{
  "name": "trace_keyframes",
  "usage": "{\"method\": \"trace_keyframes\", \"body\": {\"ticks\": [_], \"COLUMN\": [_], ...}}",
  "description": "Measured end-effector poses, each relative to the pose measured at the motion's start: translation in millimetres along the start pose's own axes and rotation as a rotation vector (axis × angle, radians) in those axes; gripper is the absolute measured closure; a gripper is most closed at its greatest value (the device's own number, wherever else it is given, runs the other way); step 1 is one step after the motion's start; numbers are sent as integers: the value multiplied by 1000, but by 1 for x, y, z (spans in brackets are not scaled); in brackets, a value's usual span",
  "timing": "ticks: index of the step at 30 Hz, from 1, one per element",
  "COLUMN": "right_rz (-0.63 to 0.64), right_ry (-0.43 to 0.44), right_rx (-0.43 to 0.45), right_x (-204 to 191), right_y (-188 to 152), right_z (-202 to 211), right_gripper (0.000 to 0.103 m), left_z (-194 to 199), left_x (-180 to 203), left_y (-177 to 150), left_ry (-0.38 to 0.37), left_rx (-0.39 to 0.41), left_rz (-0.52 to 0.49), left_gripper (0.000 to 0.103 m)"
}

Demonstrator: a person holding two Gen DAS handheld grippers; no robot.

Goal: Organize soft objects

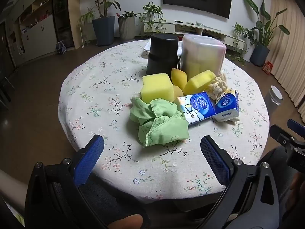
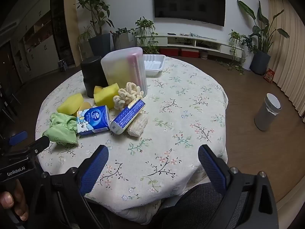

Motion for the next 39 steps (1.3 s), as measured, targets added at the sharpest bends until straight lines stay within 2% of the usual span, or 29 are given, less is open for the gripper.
{"method": "trace_keyframes", "body": {"ticks": [7,29,39], "right_rz": [0,0,1], "right_ry": [-1,-1,-1], "right_rx": [-2,-3,-3], "right_x": [0,-1,0], "right_y": [0,0,0], "right_z": [0,0,0], "right_gripper": [6,6,6], "left_z": [0,-2,-4], "left_x": [1,1,1], "left_y": [0,-3,-3], "left_ry": [9,-30,-13], "left_rx": [11,-5,-4], "left_rz": [-11,2,-1], "left_gripper": [0,0,0]}}
Point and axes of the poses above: each gripper's, at about its wrist camera, not at the fingertips, and z roughly against the way its jaws point, x to its right, y to its top, the point moved 1 cm from there along -z, roughly the way its jaws point, and after that the axes turned 4 degrees about z, right-handed, at the moved point
